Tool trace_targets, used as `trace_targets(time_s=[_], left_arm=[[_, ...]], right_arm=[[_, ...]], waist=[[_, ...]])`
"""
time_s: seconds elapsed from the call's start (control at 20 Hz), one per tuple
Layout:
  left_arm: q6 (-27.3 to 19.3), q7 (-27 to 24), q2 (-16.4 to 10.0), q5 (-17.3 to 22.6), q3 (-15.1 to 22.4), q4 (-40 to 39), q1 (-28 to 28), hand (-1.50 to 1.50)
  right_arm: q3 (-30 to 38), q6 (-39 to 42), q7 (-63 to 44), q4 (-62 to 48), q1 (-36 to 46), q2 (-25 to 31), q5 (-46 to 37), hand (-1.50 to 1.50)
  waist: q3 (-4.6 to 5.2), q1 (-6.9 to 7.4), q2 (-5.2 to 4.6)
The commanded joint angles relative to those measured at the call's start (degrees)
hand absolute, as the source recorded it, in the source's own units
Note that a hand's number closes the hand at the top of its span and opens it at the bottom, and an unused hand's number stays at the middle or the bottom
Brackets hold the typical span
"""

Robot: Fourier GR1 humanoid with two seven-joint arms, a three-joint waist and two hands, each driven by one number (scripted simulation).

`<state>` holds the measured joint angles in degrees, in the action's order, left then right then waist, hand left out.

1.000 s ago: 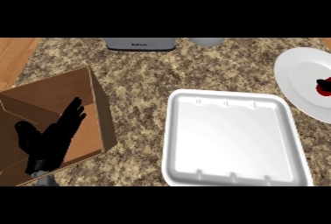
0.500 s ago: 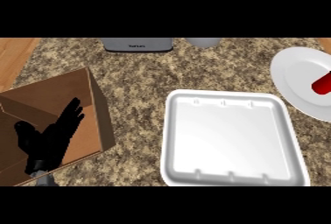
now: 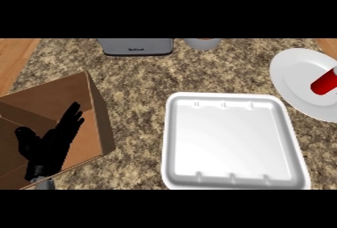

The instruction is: Pick the can from the tray and place it in the plate

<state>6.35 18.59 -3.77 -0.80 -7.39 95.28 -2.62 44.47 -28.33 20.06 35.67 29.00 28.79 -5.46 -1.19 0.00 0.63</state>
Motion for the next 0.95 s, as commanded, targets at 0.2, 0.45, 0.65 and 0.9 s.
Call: trace_targets(time_s=[0.2,0.45,0.65,0.9], left_arm=[[-3.86,0.34,3.56,-0.1,5.74,-6.01,-0.41,0.0],[-0.76,-2.32,2.78,0.4,2.65,-7.56,-0.54,0.0],[-2.02,0.54,3.55,-0.14,2.75,-6.45,-0.11,0.0],[0.72,-1.67,2.07,1.67,0.74,-9.17,0.43,0.0]], right_arm=[[-2.04,10.57,1.86,3.25,-6.54,-1.05,2.4,-1.5],[-4.95,8.51,3.56,8.65,-13.51,-6.34,0.48,-1.5],[-6.51,8.43,0.14,15.41,-17.65,-8.38,0.47,-1.5],[-8.83,5.67,-2.6,20.96,-21.29,-11.53,-1.21,-1.5]], waist=[[1.25,-0.98,-0.57],[1.32,-1.31,-0.51],[1.36,-1.48,-0.36],[1.33,-1.08,-0.57]])
